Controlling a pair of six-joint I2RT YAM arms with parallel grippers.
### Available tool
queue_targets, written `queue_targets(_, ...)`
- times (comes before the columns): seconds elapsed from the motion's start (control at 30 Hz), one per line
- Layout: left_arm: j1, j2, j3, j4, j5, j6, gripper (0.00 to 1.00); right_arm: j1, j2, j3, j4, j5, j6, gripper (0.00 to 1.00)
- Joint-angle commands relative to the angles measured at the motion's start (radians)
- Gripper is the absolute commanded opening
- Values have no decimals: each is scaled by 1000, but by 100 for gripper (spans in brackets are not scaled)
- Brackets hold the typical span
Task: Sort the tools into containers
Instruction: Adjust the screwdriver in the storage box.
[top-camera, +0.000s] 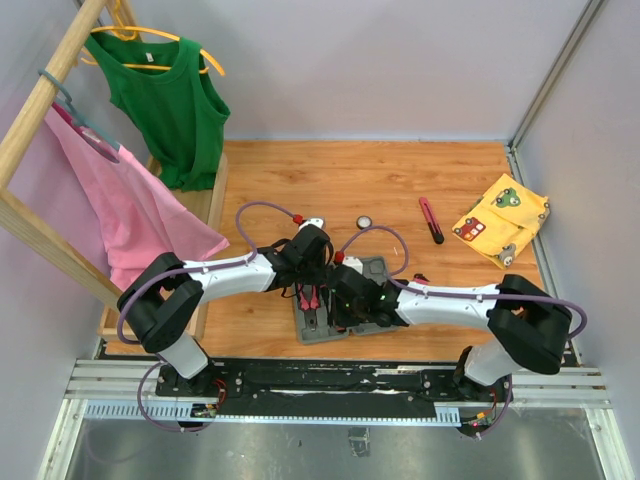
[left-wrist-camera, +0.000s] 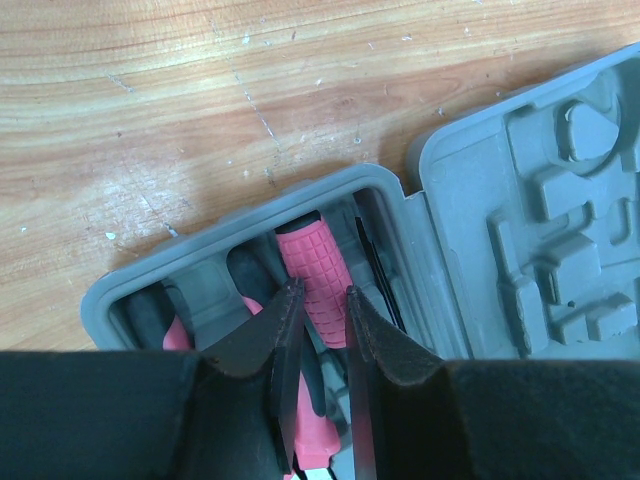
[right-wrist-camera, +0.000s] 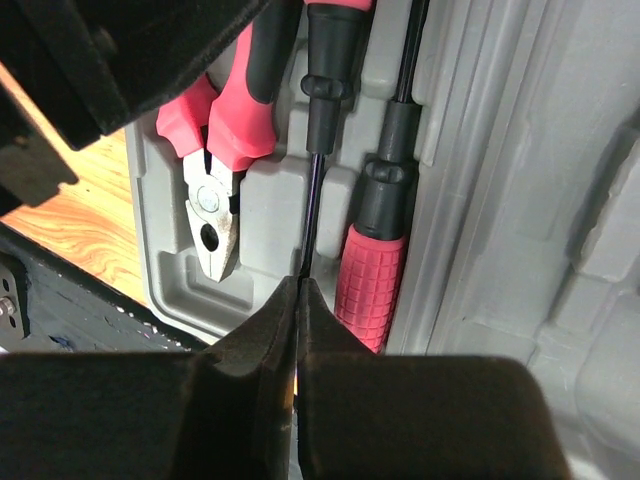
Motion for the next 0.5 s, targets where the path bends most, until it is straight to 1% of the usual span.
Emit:
queue_targets(0.0,-10,43,-14,-15,-13,-9,25,21,53,-7,-149,65,23,1)
queue_targets(0.3,-10,47,-18,-15,-17,-8,24,35,144,-73,-161,91,85,1)
queue_targets(0.4,-10,46,-15,-16,-16,-7,24,37,138,-99,-134,85,92,1)
queue_targets(0.47,-10,46,-13,-16,-17,-4,24,37,107,-101,-112,86,78,1)
